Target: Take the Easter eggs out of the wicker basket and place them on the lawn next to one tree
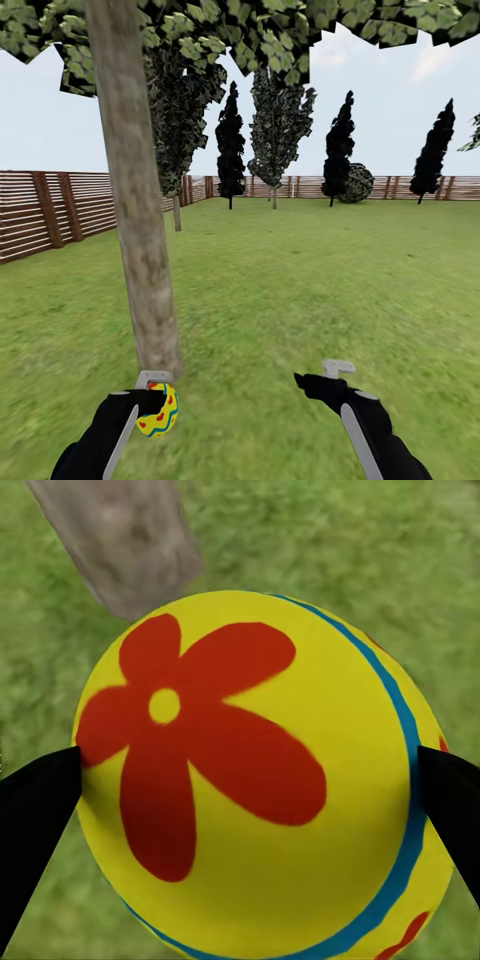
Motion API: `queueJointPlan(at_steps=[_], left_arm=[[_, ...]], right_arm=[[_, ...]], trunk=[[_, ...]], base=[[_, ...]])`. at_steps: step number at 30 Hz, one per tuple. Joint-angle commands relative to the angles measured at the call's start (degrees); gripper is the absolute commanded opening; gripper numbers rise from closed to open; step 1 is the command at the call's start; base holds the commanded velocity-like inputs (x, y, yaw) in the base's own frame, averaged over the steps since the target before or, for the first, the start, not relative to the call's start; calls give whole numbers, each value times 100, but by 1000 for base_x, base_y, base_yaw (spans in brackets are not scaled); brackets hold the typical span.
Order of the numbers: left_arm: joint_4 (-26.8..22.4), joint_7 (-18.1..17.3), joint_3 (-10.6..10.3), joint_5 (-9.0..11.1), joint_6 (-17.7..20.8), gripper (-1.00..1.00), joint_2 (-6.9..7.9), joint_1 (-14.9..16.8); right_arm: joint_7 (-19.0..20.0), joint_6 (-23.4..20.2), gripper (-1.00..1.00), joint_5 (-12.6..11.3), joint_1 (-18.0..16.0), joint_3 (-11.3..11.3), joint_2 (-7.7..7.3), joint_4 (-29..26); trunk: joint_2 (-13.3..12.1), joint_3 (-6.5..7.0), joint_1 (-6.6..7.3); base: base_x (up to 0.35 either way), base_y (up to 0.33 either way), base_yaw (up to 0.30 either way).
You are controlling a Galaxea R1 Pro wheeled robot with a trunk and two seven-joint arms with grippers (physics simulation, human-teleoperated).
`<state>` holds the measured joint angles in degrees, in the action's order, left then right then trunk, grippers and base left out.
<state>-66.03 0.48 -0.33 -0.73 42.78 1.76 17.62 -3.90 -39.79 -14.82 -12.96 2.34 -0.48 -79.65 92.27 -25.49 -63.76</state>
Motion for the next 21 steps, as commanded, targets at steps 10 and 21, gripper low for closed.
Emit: queueJointPlan(at_steps=[10,21], left_arm=[[-6,13,-5,-6,28,-100,0,4],[-6,7,-5,-6,28,-100,0,4]], right_arm=[[-41,-20,100,-48,-5,12,-5,-7],[-44,-20,100,-48,-1,18,-5,-7]], trunk=[[3,-7,-2],[3,-7,-2]], base=[[187,-277,287],[114,-299,133]])
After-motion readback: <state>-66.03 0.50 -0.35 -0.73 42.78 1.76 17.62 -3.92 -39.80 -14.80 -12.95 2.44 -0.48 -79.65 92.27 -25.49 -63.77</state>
